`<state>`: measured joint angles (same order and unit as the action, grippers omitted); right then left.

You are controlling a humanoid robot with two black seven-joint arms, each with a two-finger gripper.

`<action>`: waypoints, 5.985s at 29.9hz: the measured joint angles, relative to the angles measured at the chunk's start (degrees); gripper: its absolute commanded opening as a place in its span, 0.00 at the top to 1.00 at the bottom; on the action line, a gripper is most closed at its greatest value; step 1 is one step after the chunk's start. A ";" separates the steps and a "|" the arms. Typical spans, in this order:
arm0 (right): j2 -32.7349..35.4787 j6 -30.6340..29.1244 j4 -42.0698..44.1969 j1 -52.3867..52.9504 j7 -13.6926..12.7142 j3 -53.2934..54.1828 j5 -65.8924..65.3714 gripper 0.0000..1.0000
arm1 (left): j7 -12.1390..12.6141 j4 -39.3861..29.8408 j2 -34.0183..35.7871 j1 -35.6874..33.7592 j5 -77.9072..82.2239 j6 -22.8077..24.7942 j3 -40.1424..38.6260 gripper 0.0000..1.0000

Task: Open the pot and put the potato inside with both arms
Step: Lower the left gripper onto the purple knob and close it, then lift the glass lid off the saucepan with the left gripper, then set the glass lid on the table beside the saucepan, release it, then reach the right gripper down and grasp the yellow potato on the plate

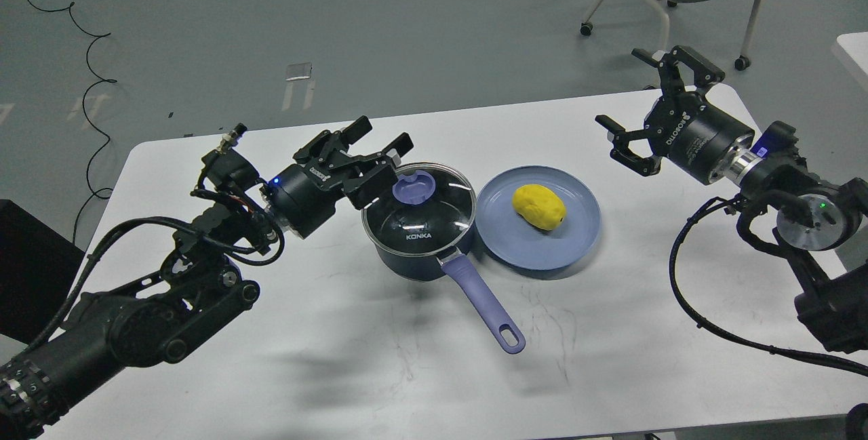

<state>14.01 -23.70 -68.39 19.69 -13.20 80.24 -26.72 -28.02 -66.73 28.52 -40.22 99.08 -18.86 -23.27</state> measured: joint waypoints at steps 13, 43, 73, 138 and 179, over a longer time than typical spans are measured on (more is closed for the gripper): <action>-0.04 0.15 0.01 -0.35 0.03 0.04 0.00 0.00 | 0.02 8.14 -1.48 -10.89 14.37 -0.36 14.26 0.02; -0.10 0.07 2.01 -0.36 0.02 0.35 -0.07 0.00 | 0.02 16.73 -6.15 -10.72 13.22 -2.93 18.28 0.02; 0.14 -0.04 3.30 -1.06 0.02 -0.18 -0.44 0.00 | 0.02 17.93 -5.87 -11.48 9.54 -2.67 22.39 0.55; -0.12 -0.03 4.24 -0.78 0.02 -2.02 -0.98 0.00 | -0.01 26.01 9.61 4.20 -2.63 -9.08 23.00 0.02; 7.76 2.07 3.76 21.62 15.69 -46.16 -89.69 0.05 | 0.04 12.90 15.98 -14.15 -75.83 34.72 7.65 0.02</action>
<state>21.77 -21.63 -64.63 41.32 2.48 34.08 -116.41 -27.99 -53.84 44.50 -54.37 23.24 15.87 -15.61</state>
